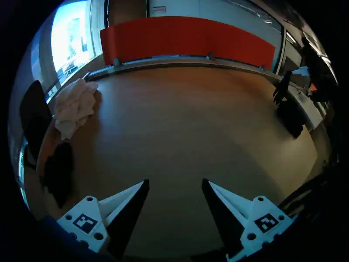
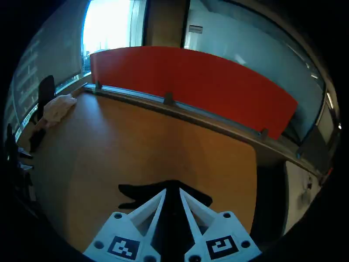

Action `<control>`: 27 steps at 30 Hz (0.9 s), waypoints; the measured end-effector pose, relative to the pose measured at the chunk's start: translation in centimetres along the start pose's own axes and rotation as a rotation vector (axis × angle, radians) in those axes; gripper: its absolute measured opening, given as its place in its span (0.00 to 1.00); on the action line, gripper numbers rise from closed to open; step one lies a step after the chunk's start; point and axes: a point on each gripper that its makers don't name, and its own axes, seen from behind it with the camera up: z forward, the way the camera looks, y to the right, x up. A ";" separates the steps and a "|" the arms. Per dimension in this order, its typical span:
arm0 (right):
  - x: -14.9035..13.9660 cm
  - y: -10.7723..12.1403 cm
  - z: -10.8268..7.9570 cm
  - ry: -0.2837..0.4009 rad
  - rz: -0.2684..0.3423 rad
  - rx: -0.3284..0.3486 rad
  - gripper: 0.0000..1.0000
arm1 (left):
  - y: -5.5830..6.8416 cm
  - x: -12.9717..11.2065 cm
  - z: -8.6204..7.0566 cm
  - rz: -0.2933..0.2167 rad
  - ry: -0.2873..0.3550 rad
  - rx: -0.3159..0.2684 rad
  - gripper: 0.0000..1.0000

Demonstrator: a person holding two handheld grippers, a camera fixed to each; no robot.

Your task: Fold towel

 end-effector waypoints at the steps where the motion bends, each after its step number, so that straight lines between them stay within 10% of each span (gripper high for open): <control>1: -0.3 0.2 -0.1 -0.001 0.006 -0.002 0.06 | 0.1 0.0 0.0 0.002 -0.001 0.000 0.90; 14: -4.7 3.1 -2.0 -0.037 0.084 -0.020 0.06 | 1.3 -0.1 -0.1 0.024 -0.011 -0.009 0.90; 27: -7.7 1.2 -3.9 -0.048 0.117 -0.006 0.06 | 1.8 -0.1 0.0 0.022 -0.009 -0.023 0.89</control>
